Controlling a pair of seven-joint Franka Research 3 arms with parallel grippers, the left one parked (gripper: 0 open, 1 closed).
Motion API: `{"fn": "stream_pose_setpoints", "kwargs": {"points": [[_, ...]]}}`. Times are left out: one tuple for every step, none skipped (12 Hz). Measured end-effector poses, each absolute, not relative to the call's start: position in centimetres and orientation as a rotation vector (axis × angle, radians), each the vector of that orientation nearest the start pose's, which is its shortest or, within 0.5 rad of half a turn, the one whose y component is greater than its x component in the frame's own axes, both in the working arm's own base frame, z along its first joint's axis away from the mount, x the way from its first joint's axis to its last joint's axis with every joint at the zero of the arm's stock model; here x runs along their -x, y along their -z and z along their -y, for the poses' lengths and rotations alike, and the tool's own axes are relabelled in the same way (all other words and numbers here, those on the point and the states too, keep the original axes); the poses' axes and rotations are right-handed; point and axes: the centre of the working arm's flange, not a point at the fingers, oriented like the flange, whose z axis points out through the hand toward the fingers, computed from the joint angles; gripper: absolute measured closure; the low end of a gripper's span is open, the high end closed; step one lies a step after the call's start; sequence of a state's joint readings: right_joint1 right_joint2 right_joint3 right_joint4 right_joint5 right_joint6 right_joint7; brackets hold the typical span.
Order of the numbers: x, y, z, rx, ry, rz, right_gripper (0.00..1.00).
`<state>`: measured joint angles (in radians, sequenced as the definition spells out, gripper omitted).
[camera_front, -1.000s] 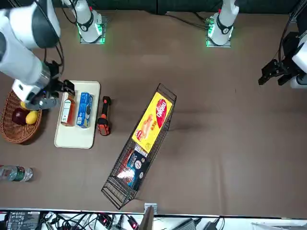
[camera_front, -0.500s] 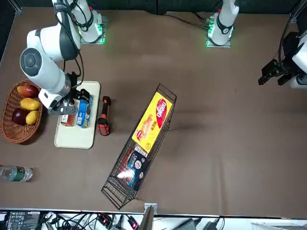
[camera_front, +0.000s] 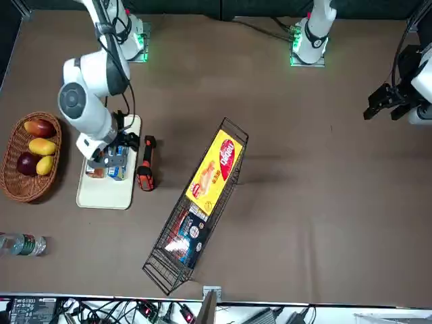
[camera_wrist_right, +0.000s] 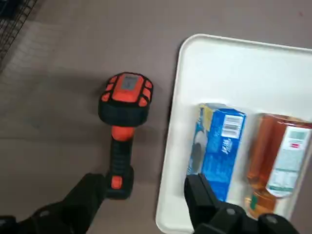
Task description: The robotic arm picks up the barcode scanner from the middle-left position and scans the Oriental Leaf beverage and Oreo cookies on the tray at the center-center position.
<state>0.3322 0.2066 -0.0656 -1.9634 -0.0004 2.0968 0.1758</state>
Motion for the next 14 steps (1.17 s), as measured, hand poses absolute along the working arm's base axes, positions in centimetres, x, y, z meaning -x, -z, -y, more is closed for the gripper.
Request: {"fn": "stream_pose_setpoints", "kwargs": {"points": [[-56.7,-35.3,-16.1,3.165,-0.075,0.122,0.00],[-56.5,-34.1,-16.4,3.161,-0.040,0.102,0.00],[-56.3,-32.7,-16.5,3.155,-0.008,0.074,0.00],[-56.1,-31.1,-16.5,3.147,0.021,0.047,0.00],[-56.0,-29.6,-16.4,3.143,0.040,0.022,0.00],[-55.9,-28.2,-16.4,3.143,0.044,0.004,0.00],[-55.8,-27.3,-16.3,3.143,0.041,-0.006,0.00],[-55.8,-26.6,-16.4,3.142,0.039,-0.031,0.00],[-55.7,-26.5,-16.5,3.142,0.038,-0.046,0.00],[-55.7,-26.5,-16.8,3.141,0.041,-0.056,0.00],[-55.6,-26.4,-17.1,3.139,0.045,-0.068,0.00],[-55.4,-26.3,-17.6,3.136,0.049,-0.090,0.00],[-55.3,-26.2,-18.1,3.134,0.050,-0.106,0.00],[-55.1,-26.0,-18.6,3.133,0.050,-0.119,0.00]]}}
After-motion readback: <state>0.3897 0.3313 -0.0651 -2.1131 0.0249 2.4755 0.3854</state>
